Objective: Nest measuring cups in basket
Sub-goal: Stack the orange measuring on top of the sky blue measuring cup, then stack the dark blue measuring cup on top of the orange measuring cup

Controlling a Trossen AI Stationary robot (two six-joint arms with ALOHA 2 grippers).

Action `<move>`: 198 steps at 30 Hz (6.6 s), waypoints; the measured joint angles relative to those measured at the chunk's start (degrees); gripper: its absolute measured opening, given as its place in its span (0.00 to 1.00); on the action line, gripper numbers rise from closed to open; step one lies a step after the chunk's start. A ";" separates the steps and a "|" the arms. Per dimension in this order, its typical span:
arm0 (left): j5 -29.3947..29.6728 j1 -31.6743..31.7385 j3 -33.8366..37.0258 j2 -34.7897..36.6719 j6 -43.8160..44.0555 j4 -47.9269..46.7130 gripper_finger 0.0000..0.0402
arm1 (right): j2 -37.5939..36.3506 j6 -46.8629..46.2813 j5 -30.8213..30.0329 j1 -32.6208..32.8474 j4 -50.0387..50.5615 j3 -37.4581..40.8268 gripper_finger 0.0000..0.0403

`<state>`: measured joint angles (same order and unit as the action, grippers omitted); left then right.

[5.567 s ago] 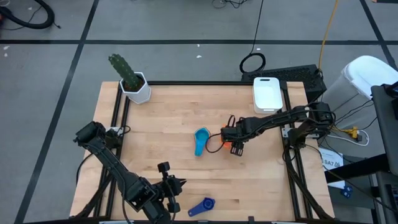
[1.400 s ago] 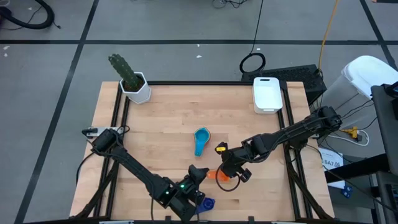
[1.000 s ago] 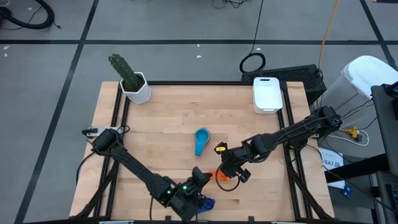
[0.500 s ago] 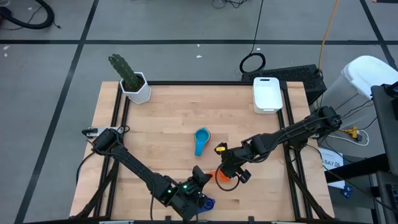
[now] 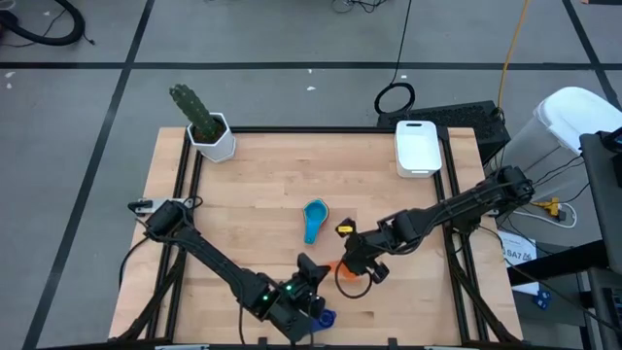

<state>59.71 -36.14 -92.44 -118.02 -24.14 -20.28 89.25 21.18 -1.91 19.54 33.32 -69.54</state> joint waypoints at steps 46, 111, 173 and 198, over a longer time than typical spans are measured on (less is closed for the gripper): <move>16.70 4.28 8.85 -0.98 34.23 -38.08 0.01 | -20.21 -32.40 -35.25 2.51 10.65 1.60 0.52; 5.92 -4.22 19.56 6.35 37.53 -20.13 0.44 | -22.99 -30.63 -17.17 -1.47 -3.12 17.87 0.52; -13.21 -13.70 14.49 18.10 69.92 -5.09 0.43 | 18.51 -44.75 0.79 14.70 -9.35 -8.41 0.52; -13.31 -13.70 14.49 18.05 69.77 -5.13 0.43 | 24.06 -47.50 2.13 12.76 -21.86 -8.41 0.52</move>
<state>46.40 -49.84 -77.95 -99.96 45.63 -25.41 113.32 -26.33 0.22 32.29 11.46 -77.95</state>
